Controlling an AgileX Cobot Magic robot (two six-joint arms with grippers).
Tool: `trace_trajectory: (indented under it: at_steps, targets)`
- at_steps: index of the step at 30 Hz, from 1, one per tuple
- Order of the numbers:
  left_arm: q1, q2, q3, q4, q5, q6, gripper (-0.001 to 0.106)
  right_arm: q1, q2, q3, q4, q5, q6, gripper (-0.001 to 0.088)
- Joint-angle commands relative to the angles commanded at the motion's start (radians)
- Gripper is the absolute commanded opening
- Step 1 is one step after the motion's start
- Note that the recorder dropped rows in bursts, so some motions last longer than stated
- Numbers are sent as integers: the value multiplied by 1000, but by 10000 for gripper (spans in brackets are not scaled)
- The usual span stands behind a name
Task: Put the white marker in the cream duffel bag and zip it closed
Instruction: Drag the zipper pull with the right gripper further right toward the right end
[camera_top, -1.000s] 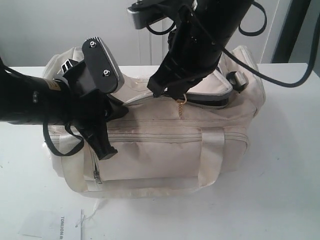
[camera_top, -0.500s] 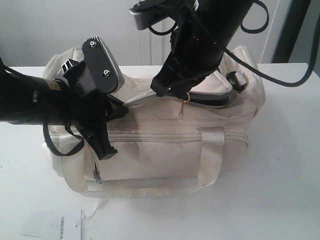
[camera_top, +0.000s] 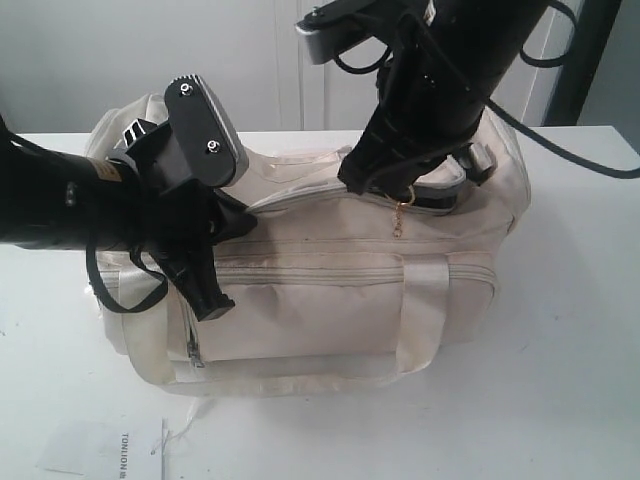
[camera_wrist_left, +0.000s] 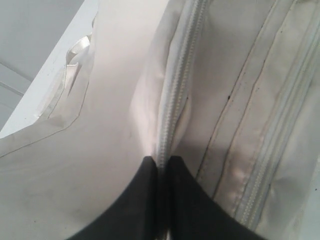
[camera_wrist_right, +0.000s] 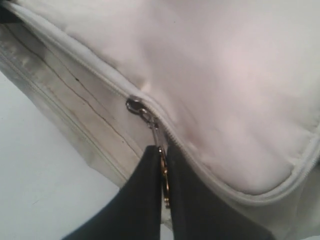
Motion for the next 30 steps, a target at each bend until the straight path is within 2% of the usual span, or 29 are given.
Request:
trace_trajectory:
  at_steps: [5,30]
  targets:
    - [0,0,0,0,6,-3,0,-18,-8,25,0,0,-2,0]
    - [0,0,0,0,6,-9,0,-26,-8,27,-67,0,-6,0]
